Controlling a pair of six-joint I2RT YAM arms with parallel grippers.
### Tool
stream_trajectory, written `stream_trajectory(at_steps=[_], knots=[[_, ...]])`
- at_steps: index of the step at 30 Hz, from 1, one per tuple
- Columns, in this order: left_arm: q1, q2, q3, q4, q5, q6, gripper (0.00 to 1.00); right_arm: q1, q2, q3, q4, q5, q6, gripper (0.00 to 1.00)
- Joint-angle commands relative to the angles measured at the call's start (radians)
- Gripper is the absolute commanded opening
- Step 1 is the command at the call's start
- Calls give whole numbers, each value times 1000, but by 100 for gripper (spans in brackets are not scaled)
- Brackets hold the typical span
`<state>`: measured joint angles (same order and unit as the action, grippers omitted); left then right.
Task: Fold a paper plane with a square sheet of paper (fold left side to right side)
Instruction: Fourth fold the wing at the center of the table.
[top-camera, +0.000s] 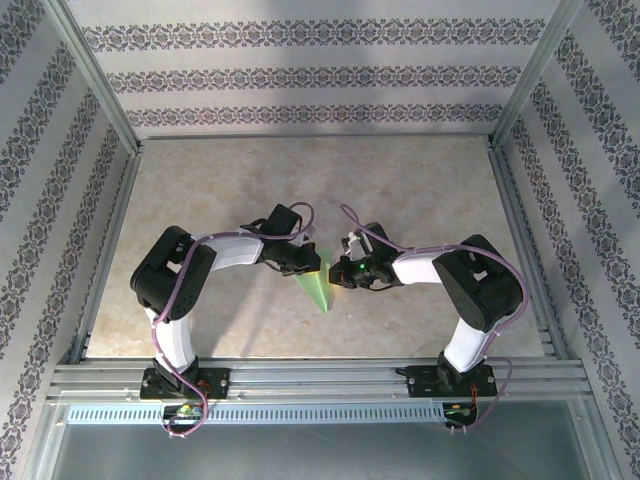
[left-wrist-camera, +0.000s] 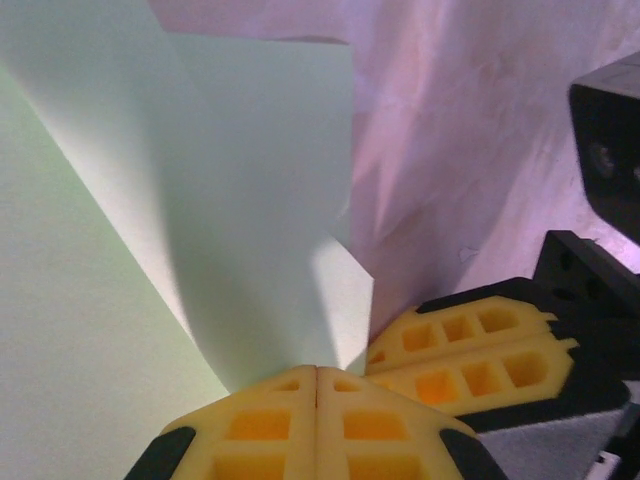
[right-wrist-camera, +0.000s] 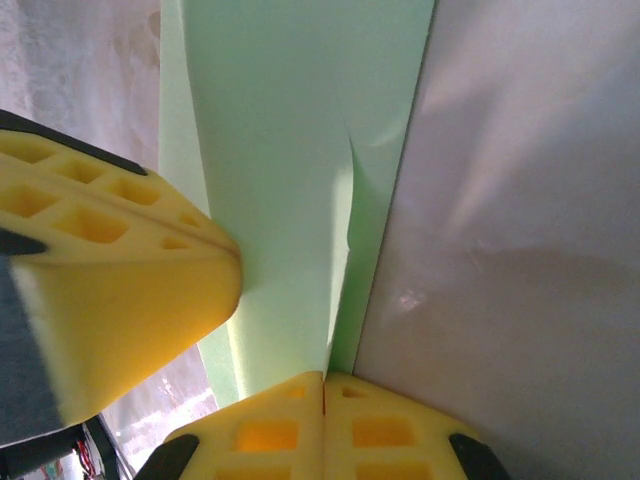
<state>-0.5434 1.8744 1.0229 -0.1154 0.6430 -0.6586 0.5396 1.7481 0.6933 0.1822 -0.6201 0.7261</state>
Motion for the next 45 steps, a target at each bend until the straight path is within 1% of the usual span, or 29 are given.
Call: stream_trajectory(at_steps=[1,6,11,20,26,30,33,35,36,40,41,45], knots=[[-2,25,2,6,-21,20,6,16,58,-8,-79,83,-39,0],[3,34,-9,0,-37,30,5,15,66,-2,-82,82,-43,0],[4,37,-30,3,-43,28,3,17,65,0,-82,79,-44,0],[4,31,-80,3,-60,27,1,7,8,27,-81,44,-28,0],[4,32,-90,11,-60,24,0,-11,-66,51,-87,33,-13,16],[4,31,-91,9,-62,22,0,-28,-138,57,-115,38,-10,21],[4,32,-93,7,-63,22,0,-39,-193,57,-171,51,-24,23],[5,29,-92,9,-63,23,0,-47,-229,51,-203,48,-34,21],[5,28,-93,7,-63,23,0,-49,-246,46,-215,39,-36,19],[4,28,-90,3,-66,26,0,-33,-281,15,-206,-46,-8,2],[5,27,-90,3,-65,25,0,-24,-283,6,-199,-62,2,0],[5,26,-89,4,-68,22,0,37,-269,-25,-143,-94,59,0]])
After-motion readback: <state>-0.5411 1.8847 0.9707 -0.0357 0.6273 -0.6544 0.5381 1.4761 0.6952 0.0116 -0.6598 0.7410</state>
